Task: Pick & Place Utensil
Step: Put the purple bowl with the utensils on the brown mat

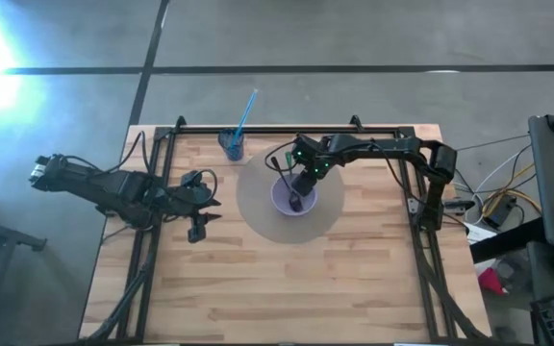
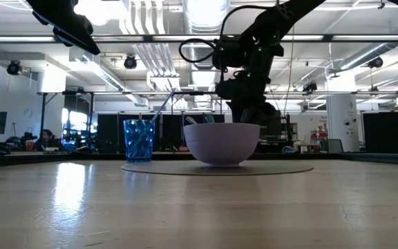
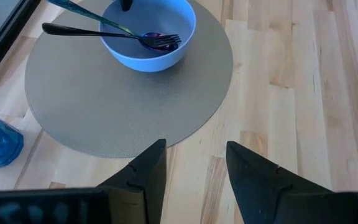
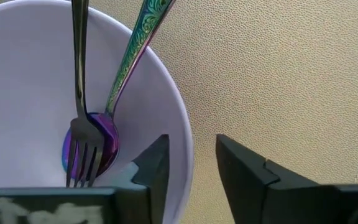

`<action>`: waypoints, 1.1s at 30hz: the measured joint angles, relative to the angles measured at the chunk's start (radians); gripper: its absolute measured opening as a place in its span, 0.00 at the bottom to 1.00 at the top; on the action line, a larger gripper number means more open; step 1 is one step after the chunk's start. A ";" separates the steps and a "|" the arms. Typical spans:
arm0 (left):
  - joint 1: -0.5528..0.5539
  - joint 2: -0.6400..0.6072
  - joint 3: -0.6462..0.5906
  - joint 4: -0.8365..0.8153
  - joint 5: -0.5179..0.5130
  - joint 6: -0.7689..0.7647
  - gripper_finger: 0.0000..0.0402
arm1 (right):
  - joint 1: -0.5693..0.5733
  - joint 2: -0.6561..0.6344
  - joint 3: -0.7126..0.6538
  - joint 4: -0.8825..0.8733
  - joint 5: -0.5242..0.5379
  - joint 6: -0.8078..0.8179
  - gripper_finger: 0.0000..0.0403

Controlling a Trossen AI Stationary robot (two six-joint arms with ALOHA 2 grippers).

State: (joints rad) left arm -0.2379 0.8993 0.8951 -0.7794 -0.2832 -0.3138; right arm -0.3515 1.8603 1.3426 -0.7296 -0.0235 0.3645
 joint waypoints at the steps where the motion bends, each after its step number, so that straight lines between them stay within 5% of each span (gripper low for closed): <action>1: 0.000 0.000 0.000 0.000 0.000 0.000 0.39 | 0.000 0.000 0.000 0.000 0.000 0.001 0.32; 19: 0.000 0.000 0.000 -0.001 0.000 0.000 0.39 | 0.000 -0.030 0.061 -0.111 -0.015 -0.022 0.47; 33: 0.010 -0.012 0.023 -0.001 0.001 0.009 0.39 | 0.012 -0.248 0.057 -0.148 -0.029 -0.043 0.45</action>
State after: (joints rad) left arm -0.2277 0.8873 0.9183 -0.7806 -0.2827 -0.3048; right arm -0.3396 1.6120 1.3992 -0.8772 -0.0527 0.3215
